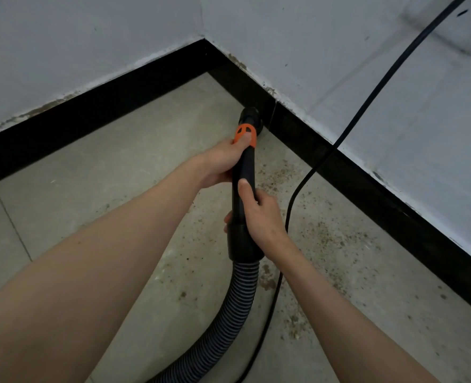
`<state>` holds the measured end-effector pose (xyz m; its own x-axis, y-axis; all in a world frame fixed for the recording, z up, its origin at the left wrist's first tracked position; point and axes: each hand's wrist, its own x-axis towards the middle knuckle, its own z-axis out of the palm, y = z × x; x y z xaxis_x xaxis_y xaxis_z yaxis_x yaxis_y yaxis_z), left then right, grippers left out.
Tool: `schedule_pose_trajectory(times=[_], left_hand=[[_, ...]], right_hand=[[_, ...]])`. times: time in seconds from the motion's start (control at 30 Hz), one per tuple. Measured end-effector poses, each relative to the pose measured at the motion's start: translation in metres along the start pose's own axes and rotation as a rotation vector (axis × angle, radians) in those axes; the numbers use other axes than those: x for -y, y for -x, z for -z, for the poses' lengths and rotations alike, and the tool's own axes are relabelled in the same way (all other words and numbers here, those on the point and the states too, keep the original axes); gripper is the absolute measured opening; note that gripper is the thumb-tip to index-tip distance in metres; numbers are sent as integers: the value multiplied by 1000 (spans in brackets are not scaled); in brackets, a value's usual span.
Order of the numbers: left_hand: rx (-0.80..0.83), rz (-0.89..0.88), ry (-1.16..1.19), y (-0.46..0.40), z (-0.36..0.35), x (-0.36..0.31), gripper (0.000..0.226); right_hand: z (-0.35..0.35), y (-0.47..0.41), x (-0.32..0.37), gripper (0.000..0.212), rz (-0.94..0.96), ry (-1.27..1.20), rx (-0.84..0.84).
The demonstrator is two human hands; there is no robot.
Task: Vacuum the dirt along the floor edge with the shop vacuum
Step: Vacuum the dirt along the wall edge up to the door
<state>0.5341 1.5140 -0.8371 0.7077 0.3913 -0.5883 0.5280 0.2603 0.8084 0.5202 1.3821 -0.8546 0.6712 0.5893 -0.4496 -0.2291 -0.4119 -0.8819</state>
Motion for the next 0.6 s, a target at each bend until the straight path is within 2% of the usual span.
schedule_pose_trajectory(times=[0.1,0.27,0.37,0.43,0.5,0.6], left_hand=[[15,44,76,-4,-6,0,34],[78,95,266,-4,-14,15,33],[117,79,280,-2,-15,24,31],[69,41,260,2,-18,31,31],[10,12,235,5,-23,38,29],[-53,-17,163,4,-29,40,26]], right_hand=[[8,-4,0,43,-34,-88,37],[18,3,-14,37,-46,-149,64],[24,6,-21,37,-110,-230,105],[23,8,-22,37,-165,-280,128],[17,11,-21,41,-207,-191,84],[1,15,-22,53,-203,28,-83]])
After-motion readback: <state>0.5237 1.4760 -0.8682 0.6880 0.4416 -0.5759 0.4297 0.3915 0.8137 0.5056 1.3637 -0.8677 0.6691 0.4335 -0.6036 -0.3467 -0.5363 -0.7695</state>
